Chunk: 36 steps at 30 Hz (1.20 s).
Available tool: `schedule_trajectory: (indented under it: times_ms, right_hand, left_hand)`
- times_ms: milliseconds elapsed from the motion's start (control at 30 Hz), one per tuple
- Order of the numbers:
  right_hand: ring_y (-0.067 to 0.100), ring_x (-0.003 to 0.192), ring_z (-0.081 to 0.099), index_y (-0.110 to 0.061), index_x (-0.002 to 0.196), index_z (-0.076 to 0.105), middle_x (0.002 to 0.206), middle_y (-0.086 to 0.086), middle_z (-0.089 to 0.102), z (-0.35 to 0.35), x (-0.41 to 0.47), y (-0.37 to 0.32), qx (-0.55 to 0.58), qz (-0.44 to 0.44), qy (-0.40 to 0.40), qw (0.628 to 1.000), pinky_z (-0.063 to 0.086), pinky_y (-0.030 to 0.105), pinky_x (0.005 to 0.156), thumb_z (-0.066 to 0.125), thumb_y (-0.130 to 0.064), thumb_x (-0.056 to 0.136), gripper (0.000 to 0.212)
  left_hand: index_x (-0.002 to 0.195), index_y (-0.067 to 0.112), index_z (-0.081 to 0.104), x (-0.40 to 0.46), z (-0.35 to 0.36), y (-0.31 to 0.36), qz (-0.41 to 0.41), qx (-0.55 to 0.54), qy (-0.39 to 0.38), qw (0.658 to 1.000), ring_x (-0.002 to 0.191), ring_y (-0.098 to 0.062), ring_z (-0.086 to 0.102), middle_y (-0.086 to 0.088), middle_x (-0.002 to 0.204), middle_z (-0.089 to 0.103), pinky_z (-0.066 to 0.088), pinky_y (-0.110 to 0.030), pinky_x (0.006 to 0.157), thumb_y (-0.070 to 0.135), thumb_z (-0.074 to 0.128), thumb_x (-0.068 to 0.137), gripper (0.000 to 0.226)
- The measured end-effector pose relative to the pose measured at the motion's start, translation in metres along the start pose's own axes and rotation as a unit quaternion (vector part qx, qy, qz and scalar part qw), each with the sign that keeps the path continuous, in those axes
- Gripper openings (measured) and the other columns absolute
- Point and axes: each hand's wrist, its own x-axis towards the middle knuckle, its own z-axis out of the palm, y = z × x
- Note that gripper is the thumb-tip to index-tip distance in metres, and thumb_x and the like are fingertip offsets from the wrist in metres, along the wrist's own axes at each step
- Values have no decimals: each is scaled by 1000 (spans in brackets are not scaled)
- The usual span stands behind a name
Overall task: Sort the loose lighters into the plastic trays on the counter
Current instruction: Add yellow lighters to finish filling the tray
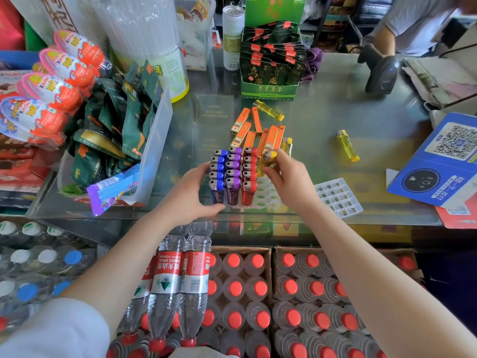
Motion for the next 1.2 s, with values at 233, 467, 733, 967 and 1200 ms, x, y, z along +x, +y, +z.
schedule_trajectory:
  times_ms: [233,467,733,967,1200]
  right_hand:
    - [29,67,56,-5,96,48,87,13,64,1,6,3,-78,-11,-30,996,48,36,59,50,-18,92,13]
    - [0,69,44,-15,101,57,93,-11,52,-17,14,7,40,60,-32,997,36,20,71,46,6,80,31]
    - [22,97,54,-7,118,51,103,6,59,-9,32,34,26,271,91,958,39,27,74,55,-23,88,34]
    - [28,54,43,-4,71,51,64,9,48,-6,45,30,-72,325,55,941,31,21,47,58,-18,77,17]
    - [19,63,48,-9,81,61,75,6,56,-24,33,22,57,268,30,961,34,23,48,63,-13,80,5]
  left_hand:
    - [128,26,38,1,1,-5,-10,8,-2,1000,116,-7,44,8,128,50,34,-29,97,27,79,63,77]
    - [128,27,38,2,3,-11,-15,6,1,1000,119,-11,45,7,130,50,38,-39,101,32,79,62,78]
    - [131,30,35,1,1,-10,-28,10,-10,1000,122,-10,42,7,135,46,35,-36,102,35,78,63,81]
    - [129,25,39,0,1,-6,-26,5,4,1000,119,-10,43,8,128,48,36,-37,101,33,82,59,82]
    - [130,21,39,-4,2,6,-34,16,23,999,120,-12,43,3,132,48,32,-28,96,30,83,59,84]
